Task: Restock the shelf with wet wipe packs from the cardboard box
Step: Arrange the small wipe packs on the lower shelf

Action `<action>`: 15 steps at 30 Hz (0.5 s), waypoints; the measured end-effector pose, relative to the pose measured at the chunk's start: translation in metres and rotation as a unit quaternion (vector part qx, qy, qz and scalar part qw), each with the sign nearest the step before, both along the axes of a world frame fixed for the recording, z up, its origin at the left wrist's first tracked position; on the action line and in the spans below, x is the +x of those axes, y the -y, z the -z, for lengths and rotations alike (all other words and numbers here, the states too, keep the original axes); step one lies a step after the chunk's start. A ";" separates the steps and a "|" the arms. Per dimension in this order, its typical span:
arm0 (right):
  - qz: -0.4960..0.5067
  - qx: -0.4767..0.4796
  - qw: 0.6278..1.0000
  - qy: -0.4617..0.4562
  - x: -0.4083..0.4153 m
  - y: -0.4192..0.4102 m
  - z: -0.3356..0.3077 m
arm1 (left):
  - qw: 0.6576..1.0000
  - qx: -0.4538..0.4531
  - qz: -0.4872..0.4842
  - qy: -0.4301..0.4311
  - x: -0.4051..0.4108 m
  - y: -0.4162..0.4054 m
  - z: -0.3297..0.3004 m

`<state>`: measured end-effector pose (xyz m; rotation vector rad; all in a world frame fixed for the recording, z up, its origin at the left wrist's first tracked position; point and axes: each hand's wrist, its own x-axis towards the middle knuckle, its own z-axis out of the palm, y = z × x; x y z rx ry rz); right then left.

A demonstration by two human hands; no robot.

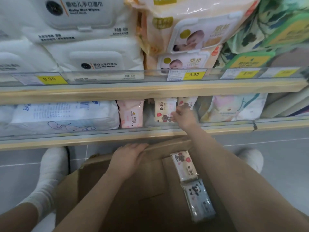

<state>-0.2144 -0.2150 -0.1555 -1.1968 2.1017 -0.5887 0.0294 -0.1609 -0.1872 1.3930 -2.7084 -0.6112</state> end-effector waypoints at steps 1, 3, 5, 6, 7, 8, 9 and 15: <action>0.004 0.014 1.000 -0.010 -0.001 0.003 0.004 | 1.000 -0.007 0.004 0.001 0.000 0.001 0.001; 0.006 0.034 0.999 -0.029 0.000 0.007 0.011 | 1.000 -0.022 0.008 -0.001 0.000 0.001 0.001; 0.005 0.040 0.999 -0.036 0.002 0.006 0.013 | 1.000 -0.030 0.003 -0.008 0.001 0.000 0.000; 0.011 0.035 0.999 -0.027 0.002 0.004 0.012 | 0.999 -0.032 0.003 -0.010 0.001 0.000 -0.001; 0.020 0.023 1.000 -0.009 0.001 -0.001 0.009 | 1.000 -0.027 0.003 -0.009 0.001 0.000 -0.003; 0.026 0.005 1.000 0.007 0.000 -0.008 0.003 | 1.000 -0.024 0.004 -0.010 0.000 -0.001 -0.005; 0.025 -0.015 0.999 0.015 -0.002 -0.017 -0.004 | 1.000 -0.020 0.001 -0.013 0.000 -0.002 -0.007; 0.022 -0.096 0.994 -0.040 -0.034 -0.111 -0.033 | 0.995 -0.022 0.000 -0.100 -0.026 -0.029 -0.031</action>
